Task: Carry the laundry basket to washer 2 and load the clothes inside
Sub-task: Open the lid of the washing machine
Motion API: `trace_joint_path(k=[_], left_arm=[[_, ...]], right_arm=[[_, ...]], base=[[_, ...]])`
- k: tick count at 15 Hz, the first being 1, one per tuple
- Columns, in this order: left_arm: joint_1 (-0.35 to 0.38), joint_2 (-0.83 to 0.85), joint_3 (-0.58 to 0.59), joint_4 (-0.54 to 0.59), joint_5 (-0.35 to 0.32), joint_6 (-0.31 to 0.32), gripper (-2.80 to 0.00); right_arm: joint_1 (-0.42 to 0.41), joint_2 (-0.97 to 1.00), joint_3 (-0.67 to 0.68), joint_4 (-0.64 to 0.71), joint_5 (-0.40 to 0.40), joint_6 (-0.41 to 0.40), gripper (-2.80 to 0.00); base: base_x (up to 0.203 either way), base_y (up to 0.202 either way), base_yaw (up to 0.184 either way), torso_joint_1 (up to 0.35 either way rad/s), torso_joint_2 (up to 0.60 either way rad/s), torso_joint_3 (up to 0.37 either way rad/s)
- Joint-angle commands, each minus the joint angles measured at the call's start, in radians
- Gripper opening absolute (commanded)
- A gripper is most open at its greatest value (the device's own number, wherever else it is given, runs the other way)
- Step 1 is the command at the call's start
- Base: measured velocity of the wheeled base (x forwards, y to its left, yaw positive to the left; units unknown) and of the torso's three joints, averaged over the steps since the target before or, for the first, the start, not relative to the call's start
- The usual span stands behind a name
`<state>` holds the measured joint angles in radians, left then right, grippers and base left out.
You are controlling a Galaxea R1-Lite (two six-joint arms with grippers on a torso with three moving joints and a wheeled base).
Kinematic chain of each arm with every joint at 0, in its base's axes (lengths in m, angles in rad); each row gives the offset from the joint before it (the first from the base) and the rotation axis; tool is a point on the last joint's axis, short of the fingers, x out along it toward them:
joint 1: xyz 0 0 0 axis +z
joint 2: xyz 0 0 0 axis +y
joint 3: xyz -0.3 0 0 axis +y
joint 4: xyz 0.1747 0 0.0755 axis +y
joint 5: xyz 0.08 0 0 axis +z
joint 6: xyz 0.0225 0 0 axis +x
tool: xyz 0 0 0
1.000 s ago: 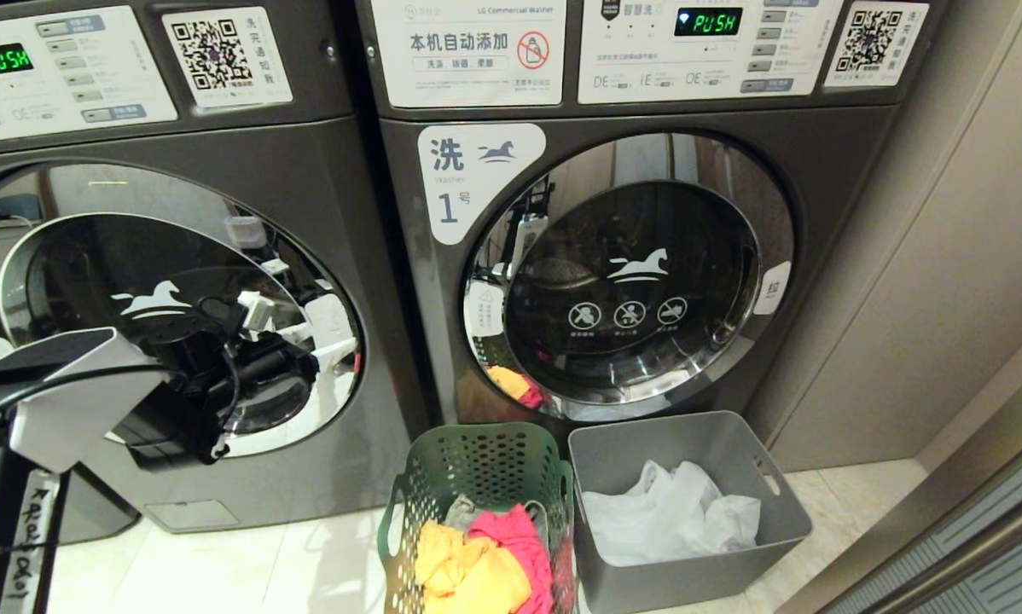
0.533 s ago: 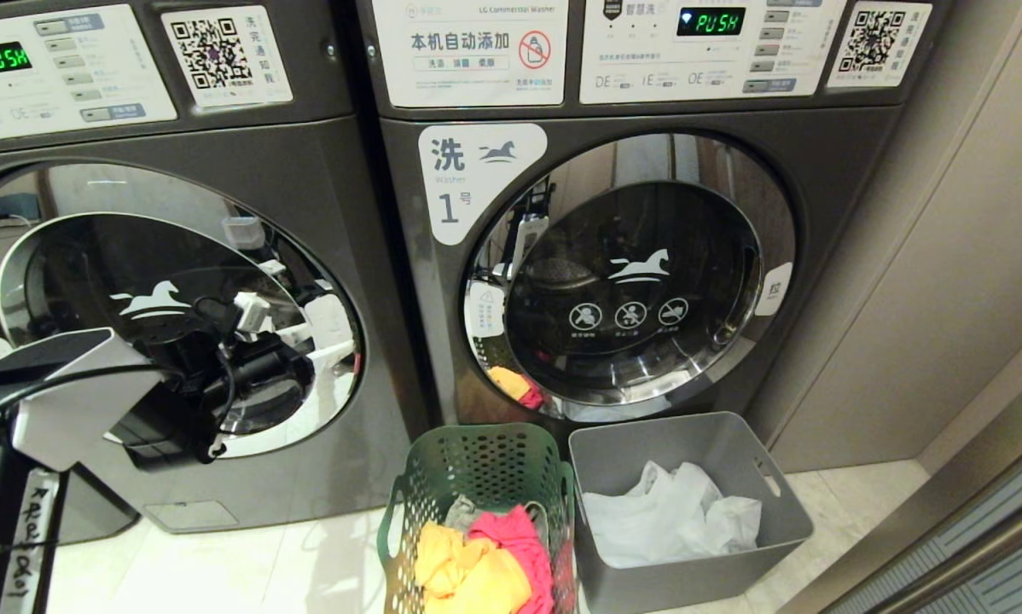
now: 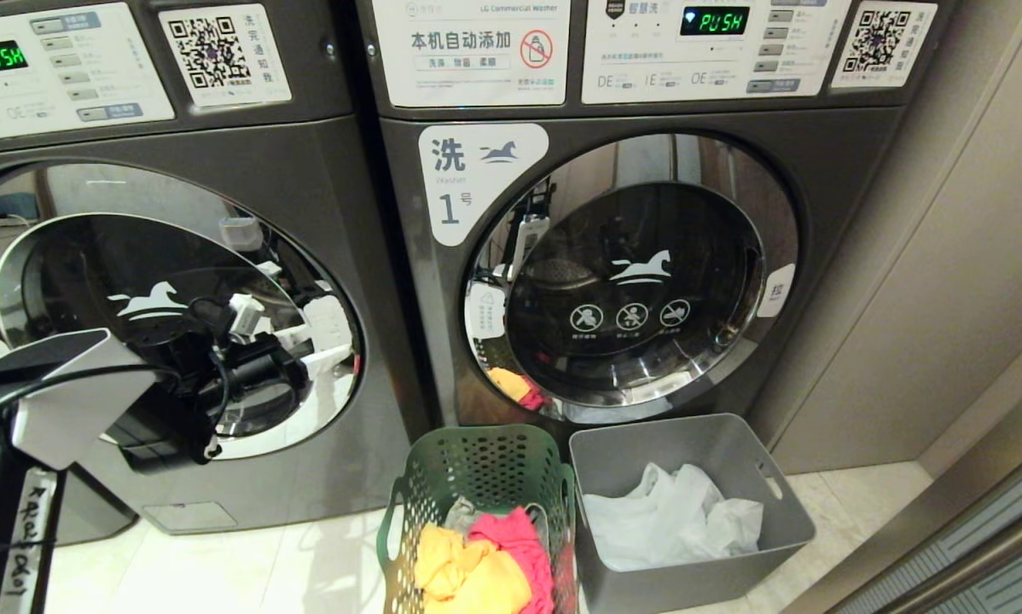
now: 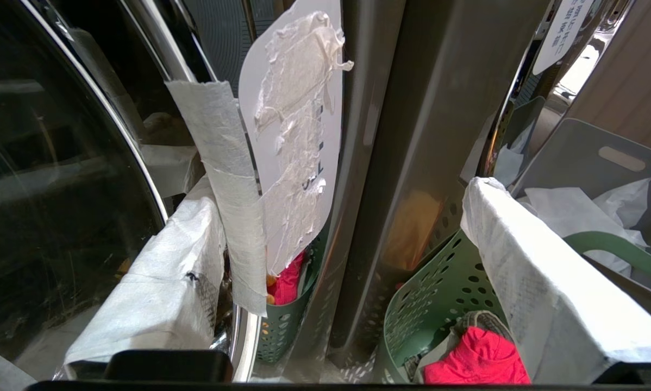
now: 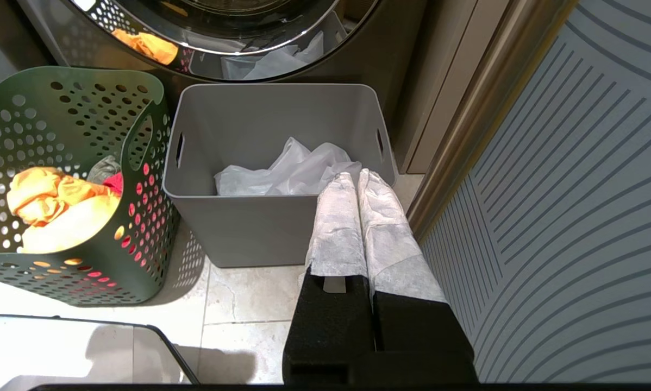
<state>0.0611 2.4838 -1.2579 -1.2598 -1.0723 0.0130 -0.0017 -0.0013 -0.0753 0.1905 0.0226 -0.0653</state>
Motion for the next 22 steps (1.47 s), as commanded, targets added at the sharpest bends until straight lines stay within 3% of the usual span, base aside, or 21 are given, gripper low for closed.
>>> trace_joint_path(k=[1, 12, 15, 22], left_arm=[[-0.012, -0.003, 0.005, -0.008, -0.021, 0.004, 0.00], [-0.014, -0.022, 0.079, -0.062, -0.090, -0.001, 0.00], [-0.003, -0.031, 0.110, -0.070, -0.153, 0.000, 0.00], [0.042, -0.033, 0.150, -0.104, -0.230, 0.001, 0.00]], right_arm=[[0.000, 0.000, 0.000, 0.001, 0.000, -0.001, -2.80], [0.000, 0.000, 0.000, 0.001, 0.000, -0.001, -2.80], [0.000, 0.000, 0.000, 0.001, 0.000, -0.001, -2.80], [0.000, 0.000, 0.000, 0.001, 0.000, -0.001, -2.80]], base=[[0.000, 0.000, 0.000, 0.000, 0.00, 0.000], [0.000, 0.000, 0.000, 0.000, 0.00, 0.000], [0.000, 0.000, 0.000, 0.000, 0.00, 0.000], [0.000, 0.000, 0.000, 0.000, 0.00, 0.000]])
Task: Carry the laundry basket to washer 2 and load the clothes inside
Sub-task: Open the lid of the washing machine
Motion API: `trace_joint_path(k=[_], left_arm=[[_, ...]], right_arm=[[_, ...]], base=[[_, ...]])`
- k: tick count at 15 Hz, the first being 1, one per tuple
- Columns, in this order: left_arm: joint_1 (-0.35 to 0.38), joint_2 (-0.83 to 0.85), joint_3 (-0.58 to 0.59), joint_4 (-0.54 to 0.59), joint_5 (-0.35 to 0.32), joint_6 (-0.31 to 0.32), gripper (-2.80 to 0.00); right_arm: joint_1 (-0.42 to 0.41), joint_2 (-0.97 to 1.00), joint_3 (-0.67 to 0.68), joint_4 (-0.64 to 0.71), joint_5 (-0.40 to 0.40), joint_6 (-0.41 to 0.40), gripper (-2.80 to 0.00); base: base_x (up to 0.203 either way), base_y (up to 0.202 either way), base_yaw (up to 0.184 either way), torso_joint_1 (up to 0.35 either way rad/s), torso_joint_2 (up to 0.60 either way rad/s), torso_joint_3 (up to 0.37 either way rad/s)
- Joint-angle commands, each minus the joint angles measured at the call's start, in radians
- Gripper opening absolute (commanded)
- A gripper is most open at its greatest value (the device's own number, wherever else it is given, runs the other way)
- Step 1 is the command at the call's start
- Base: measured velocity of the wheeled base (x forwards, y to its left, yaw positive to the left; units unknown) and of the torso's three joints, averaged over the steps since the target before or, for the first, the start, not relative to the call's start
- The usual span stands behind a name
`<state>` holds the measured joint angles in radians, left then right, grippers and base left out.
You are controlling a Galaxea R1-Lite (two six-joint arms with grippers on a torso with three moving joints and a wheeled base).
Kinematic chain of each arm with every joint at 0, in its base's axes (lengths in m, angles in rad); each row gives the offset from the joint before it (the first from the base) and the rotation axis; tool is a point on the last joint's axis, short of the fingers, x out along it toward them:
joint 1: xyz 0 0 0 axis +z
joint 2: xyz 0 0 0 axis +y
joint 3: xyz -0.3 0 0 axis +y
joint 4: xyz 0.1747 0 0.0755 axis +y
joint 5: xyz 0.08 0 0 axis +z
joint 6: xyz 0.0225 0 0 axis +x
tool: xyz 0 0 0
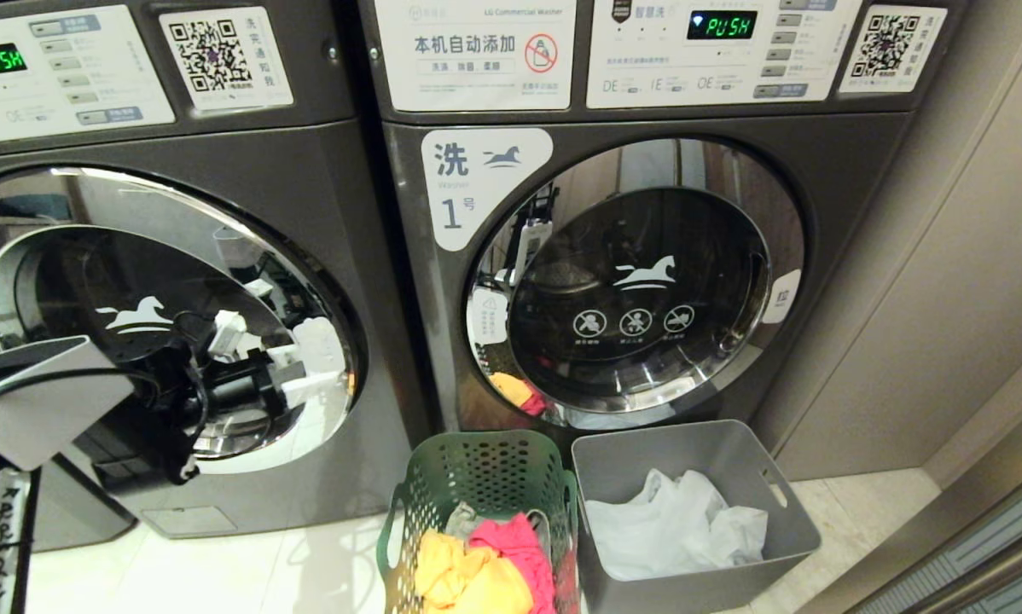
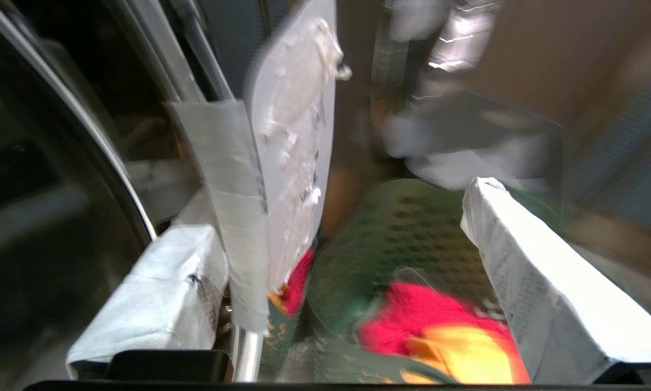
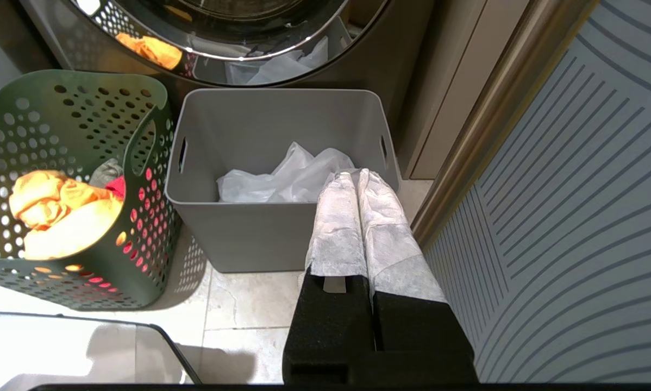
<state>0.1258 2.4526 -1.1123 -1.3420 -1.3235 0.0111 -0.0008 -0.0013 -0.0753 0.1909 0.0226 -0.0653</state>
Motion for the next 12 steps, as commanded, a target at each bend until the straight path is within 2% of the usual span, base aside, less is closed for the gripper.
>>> trace_joint_path(k=[1, 5, 12], left_arm=[[-0.010, -0.001, 0.016, -0.029, -0.002, 0.003, 0.00], [0.032, -0.004, 0.022, -0.031, -0.001, 0.009, 0.00], [0.233, -0.009, 0.019, -0.031, -0.032, 0.007, 0.00]], right_arm=[[-0.001, 0.001, 0.000, 0.001, 0.000, -0.001, -2.80], [-0.001, 0.000, 0.000, 0.001, 0.000, -0.001, -2.80], [-0.001, 0.001, 0.000, 0.001, 0.000, -0.001, -2.80]], base=[[0.000, 0.000, 0.000, 0.000, 0.00, 0.000], [0.000, 0.000, 0.000, 0.000, 0.00, 0.000], [0.000, 0.000, 0.000, 0.000, 0.00, 0.000]])
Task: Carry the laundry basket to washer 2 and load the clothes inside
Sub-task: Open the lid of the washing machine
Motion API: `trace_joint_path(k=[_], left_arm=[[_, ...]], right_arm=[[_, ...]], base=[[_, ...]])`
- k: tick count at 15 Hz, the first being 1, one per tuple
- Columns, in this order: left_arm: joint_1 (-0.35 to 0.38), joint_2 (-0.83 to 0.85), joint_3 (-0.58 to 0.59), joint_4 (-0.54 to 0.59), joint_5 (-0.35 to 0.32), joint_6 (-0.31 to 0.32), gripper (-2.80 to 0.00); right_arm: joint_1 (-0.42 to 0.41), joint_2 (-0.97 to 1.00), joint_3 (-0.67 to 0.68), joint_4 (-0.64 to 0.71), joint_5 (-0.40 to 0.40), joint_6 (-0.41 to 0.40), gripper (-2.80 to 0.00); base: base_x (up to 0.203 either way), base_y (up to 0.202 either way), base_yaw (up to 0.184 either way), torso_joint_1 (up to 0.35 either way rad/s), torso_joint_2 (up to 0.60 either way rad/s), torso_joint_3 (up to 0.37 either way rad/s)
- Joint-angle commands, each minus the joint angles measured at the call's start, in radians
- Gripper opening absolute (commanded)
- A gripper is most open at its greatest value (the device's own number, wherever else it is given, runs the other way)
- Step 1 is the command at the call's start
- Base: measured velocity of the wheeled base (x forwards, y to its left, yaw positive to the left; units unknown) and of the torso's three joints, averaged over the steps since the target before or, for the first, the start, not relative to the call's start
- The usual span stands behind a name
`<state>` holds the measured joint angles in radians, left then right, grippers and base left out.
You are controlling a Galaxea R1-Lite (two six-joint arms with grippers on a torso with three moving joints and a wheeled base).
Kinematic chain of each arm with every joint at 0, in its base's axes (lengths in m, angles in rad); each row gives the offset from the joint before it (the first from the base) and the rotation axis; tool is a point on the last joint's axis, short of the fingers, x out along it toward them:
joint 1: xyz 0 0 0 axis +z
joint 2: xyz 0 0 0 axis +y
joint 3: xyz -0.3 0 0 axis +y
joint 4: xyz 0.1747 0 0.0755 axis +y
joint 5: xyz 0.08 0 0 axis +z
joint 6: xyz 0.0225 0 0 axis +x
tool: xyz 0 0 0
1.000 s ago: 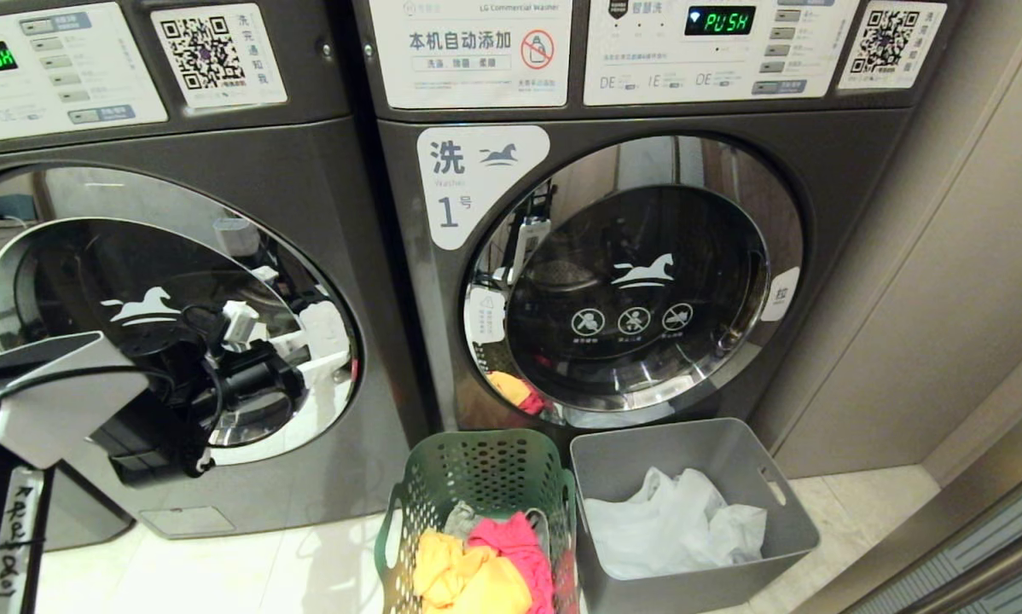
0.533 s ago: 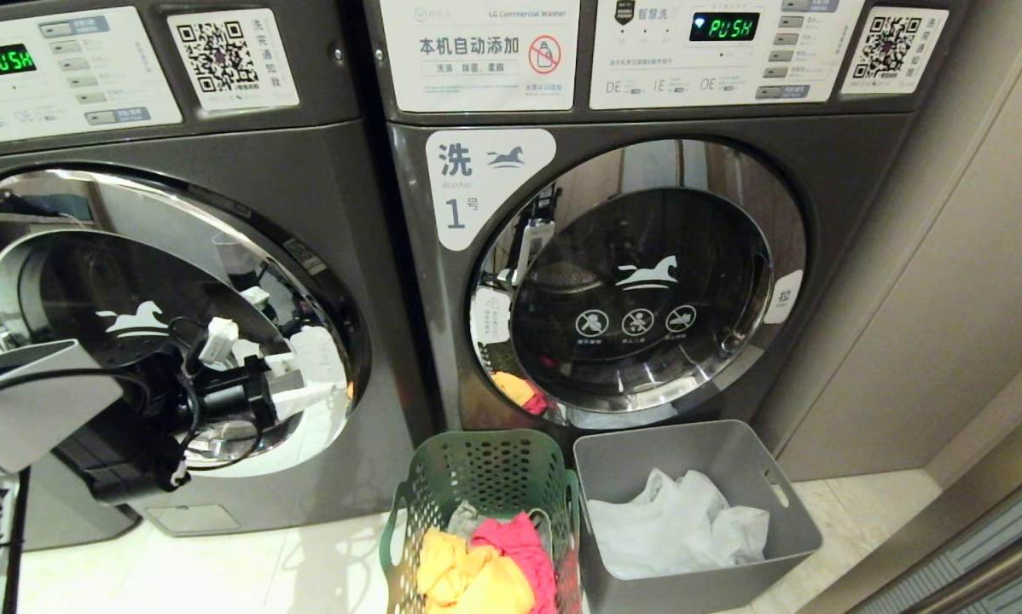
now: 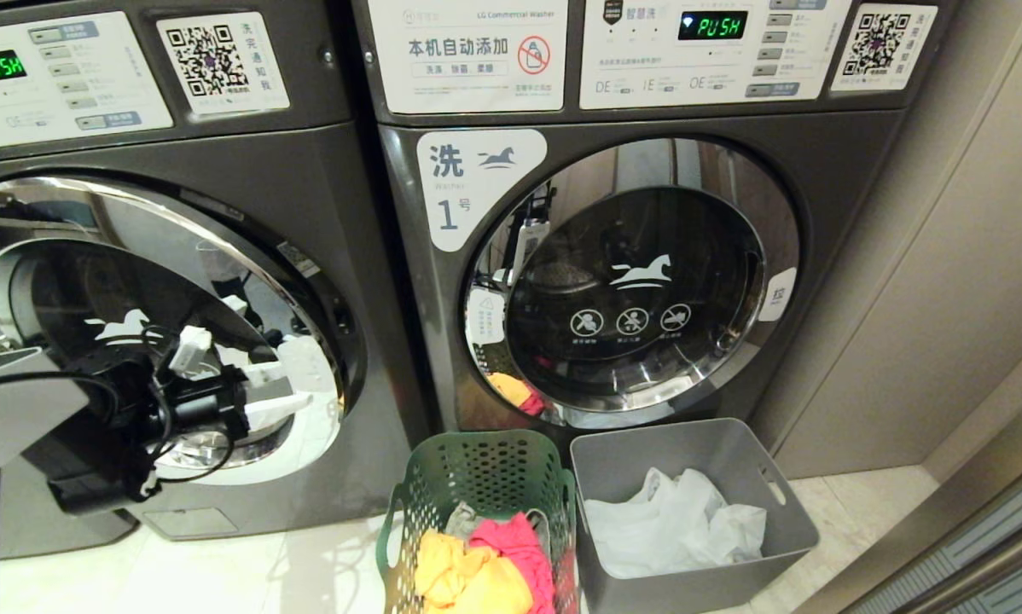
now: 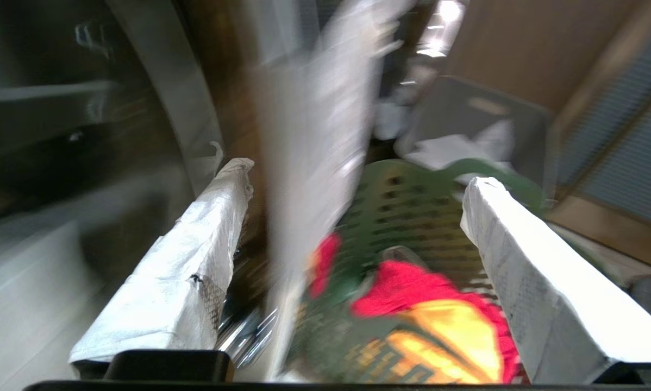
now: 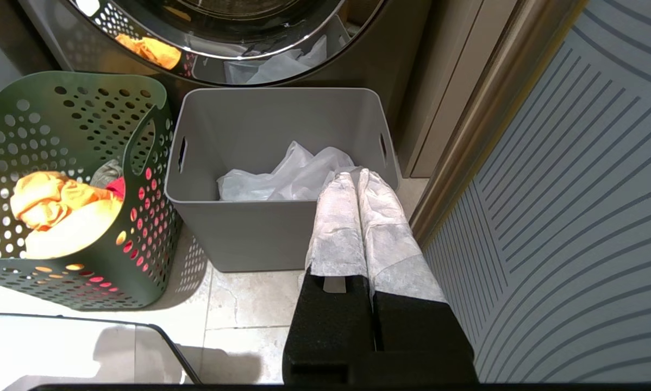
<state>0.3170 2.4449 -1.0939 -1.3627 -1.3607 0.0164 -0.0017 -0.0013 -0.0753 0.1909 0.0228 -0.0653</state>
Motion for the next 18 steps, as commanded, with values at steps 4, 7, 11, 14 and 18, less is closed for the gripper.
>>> trace_joint_path(k=[4, 7, 11, 14, 18], left_arm=[[0.135, 0.000, 0.001, -0.010, 0.002, 0.020, 0.00], [0.172, -0.105, 0.089, -0.010, -0.012, 0.021, 0.00], [0.268, -0.545, 0.325, 0.012, -0.007, -0.014, 0.00], [0.522, -0.990, 0.414, 0.078, 0.040, -0.164, 0.00], [0.879, -1.400, 0.182, 0.161, 0.355, -0.682, 0.00]], right_arm=[[0.000, 0.001, 0.000, 0.001, 0.000, -0.001, -2.80], [0.000, 0.001, 0.000, 0.001, 0.000, -0.001, -2.80], [0.000, 0.000, 0.000, 0.001, 0.000, -0.001, -2.80], [0.000, 0.001, 0.000, 0.001, 0.000, -0.001, -2.80], [0.000, 0.001, 0.000, 0.001, 0.000, -0.001, -2.80]], base=[[0.000, 0.000, 0.000, 0.000, 0.00, 0.000], [0.000, 0.000, 0.000, 0.000, 0.00, 0.000], [0.000, 0.000, 0.000, 0.000, 0.00, 0.000], [0.000, 0.000, 0.000, 0.000, 0.00, 0.000], [0.000, 0.000, 0.000, 0.000, 0.00, 0.000]])
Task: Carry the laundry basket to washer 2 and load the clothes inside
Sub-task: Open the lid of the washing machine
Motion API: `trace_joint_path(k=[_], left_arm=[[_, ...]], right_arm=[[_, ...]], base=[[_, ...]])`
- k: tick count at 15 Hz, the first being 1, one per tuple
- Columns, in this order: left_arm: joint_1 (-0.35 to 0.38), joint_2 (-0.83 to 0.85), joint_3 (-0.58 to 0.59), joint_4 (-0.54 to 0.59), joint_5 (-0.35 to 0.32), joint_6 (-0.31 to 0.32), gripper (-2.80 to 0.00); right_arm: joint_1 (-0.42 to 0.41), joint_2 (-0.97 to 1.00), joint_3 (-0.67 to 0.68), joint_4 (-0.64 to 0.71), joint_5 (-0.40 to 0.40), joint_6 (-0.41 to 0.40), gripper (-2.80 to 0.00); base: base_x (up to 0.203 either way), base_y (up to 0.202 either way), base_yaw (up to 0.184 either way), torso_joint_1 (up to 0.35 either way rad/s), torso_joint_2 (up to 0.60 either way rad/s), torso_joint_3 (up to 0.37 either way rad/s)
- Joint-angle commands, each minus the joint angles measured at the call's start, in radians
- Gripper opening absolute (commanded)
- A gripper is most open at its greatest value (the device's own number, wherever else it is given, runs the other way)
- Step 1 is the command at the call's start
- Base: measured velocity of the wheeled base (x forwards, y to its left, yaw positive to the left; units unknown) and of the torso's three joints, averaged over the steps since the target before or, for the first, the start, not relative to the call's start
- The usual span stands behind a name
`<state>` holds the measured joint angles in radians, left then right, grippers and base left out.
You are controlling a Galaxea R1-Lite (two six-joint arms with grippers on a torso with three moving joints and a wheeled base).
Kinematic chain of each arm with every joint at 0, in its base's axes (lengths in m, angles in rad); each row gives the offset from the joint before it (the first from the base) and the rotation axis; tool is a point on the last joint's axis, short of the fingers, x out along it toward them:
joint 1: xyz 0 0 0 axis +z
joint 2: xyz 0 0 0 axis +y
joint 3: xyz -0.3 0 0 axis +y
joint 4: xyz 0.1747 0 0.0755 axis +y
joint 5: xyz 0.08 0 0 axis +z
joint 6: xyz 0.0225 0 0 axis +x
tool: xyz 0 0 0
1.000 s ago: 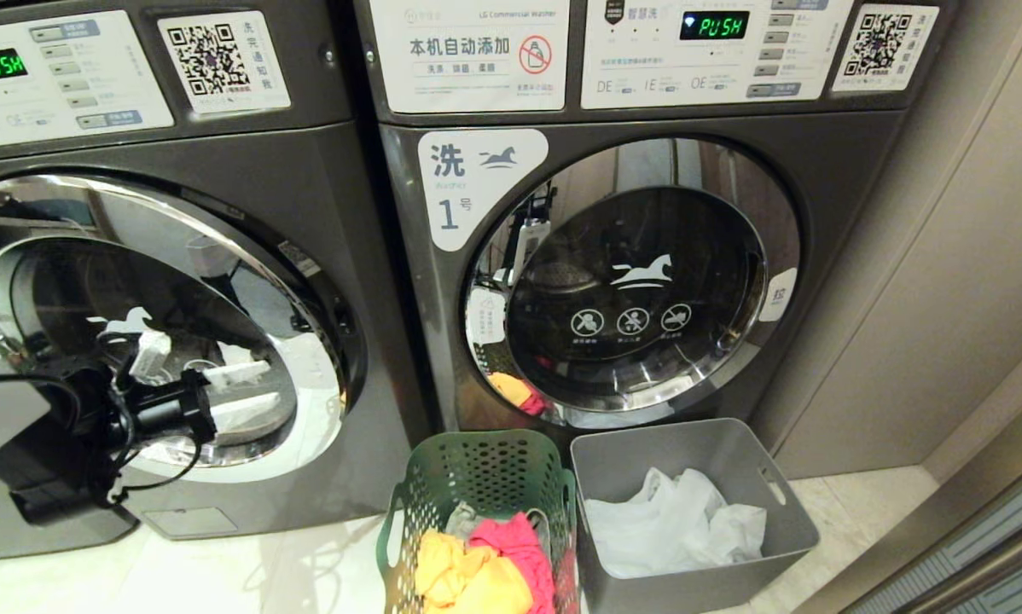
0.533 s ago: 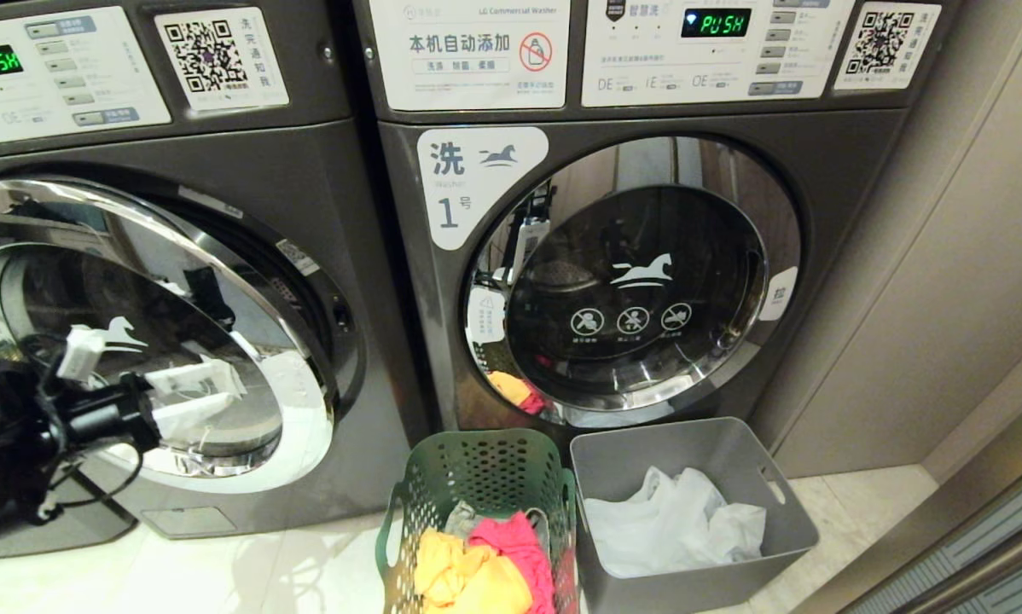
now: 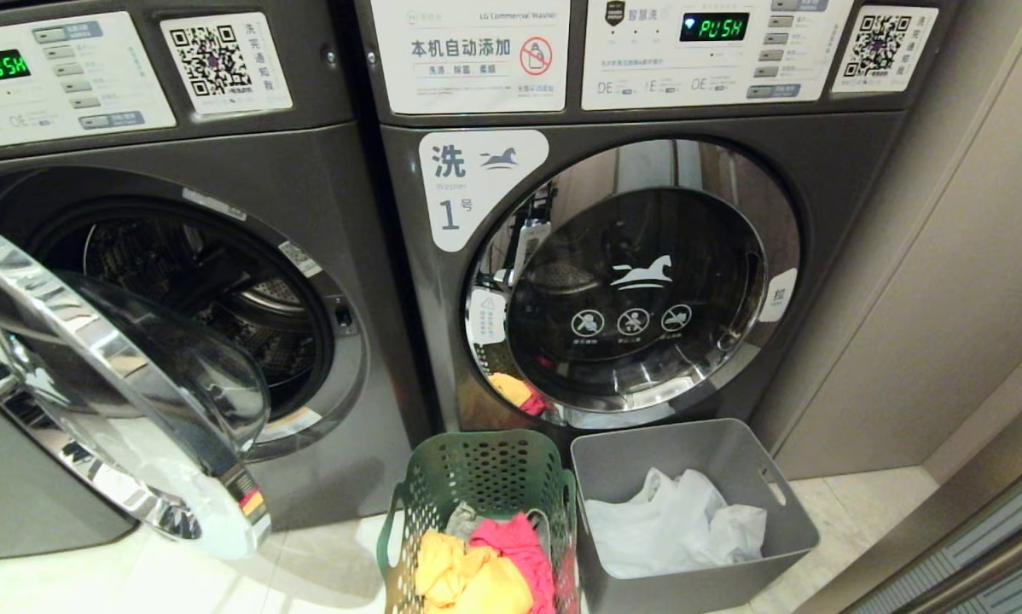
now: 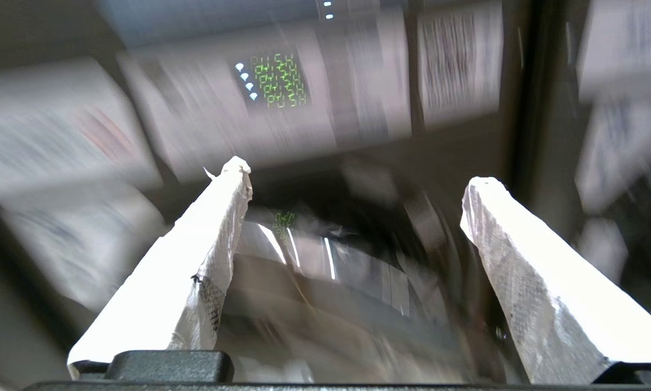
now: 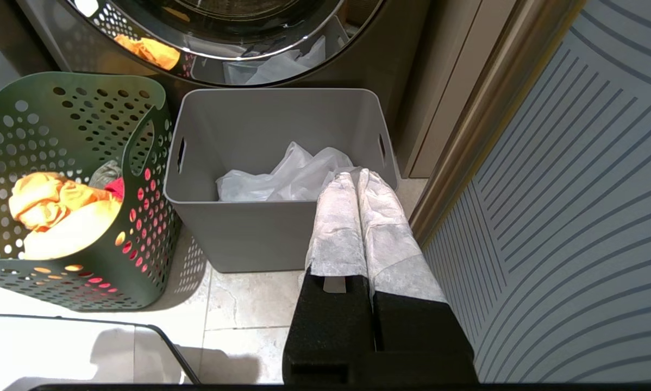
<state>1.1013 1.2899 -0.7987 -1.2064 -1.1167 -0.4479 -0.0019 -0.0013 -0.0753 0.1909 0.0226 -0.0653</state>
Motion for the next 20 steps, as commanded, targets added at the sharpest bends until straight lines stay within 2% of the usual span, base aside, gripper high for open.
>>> trace_joint_path(k=[1, 2, 4, 5, 6, 7, 8, 9, 10, 13, 14, 16, 20], left_arm=[[0.101, -0.287, -0.194, 0.028, 0.170, -0.296, 0.00], [0.066, -0.309, -0.240, 0.092, 0.204, -0.339, 0.00], [-0.019, -0.302, -0.305, 0.381, 0.247, -0.350, 0.00], [-0.067, -0.296, -0.336, 0.580, 0.284, -0.326, 0.00], [-0.131, -0.292, -0.359, 0.783, 0.335, -0.268, 0.00], [-0.223, -0.291, -0.372, 0.983, 0.415, -0.143, 0.00], [-0.316, -0.293, -0.366, 1.124, 0.514, 0.048, 0.00], [-0.410, -0.296, -0.345, 1.214, 0.598, 0.196, 0.00], [-0.506, -0.305, -0.310, 1.272, 0.655, 0.297, 0.00], [-0.766, -0.357, -0.148, 1.343, 0.789, 0.461, 0.00], [-0.820, -0.366, -0.081, 1.334, 0.855, 0.499, 0.00], [-0.842, -0.381, 0.028, 1.251, 0.909, 0.519, 0.00], [-0.862, -0.454, 0.282, 1.041, 0.928, 0.524, 0.00]], right_arm=[[0.000, 0.001, 0.000, 0.001, 0.000, -0.001, -2.80], [0.000, 0.001, 0.000, 0.001, 0.000, -0.001, -2.80], [0.000, 0.000, 0.000, 0.001, 0.000, -0.001, -2.80], [0.000, 0.000, 0.000, 0.001, 0.000, -0.001, -2.80], [0.000, 0.001, 0.000, 0.001, 0.001, -0.001, -2.80], [0.000, 0.000, 0.000, 0.001, 0.000, -0.001, -2.80], [0.000, 0.000, 0.000, 0.001, 0.000, -0.001, -2.80], [0.000, 0.000, 0.000, 0.001, 0.001, -0.001, -2.80], [0.000, 0.000, 0.000, 0.001, 0.000, -0.001, -2.80], [0.000, 0.001, 0.000, 0.001, 0.000, -0.001, -2.80], [0.000, 0.000, 0.001, 0.001, 0.000, -0.001, -2.80], [0.000, 0.000, 0.000, 0.001, 0.000, -0.001, -2.80], [0.000, 0.000, 0.000, 0.001, 0.001, -0.001, -2.80]], base=[[0.000, 0.000, 0.000, 0.000, 0.00, 0.000], [0.000, 0.000, 0.000, 0.000, 0.00, 0.000], [0.000, 0.000, 0.000, 0.000, 0.00, 0.000], [0.000, 0.000, 0.000, 0.000, 0.00, 0.000], [0.000, 0.000, 0.000, 0.000, 0.00, 0.000], [0.000, 0.000, 0.000, 0.000, 0.00, 0.000], [0.000, 0.000, 0.000, 0.000, 0.00, 0.000], [0.000, 0.000, 0.000, 0.000, 0.00, 0.000], [0.000, 0.000, 0.000, 0.000, 0.00, 0.000], [0.000, 0.000, 0.000, 0.000, 0.00, 0.000], [0.000, 0.000, 0.000, 0.000, 0.00, 0.000], [0.000, 0.000, 0.000, 0.000, 0.00, 0.000], [0.000, 0.000, 0.000, 0.000, 0.00, 0.000]])
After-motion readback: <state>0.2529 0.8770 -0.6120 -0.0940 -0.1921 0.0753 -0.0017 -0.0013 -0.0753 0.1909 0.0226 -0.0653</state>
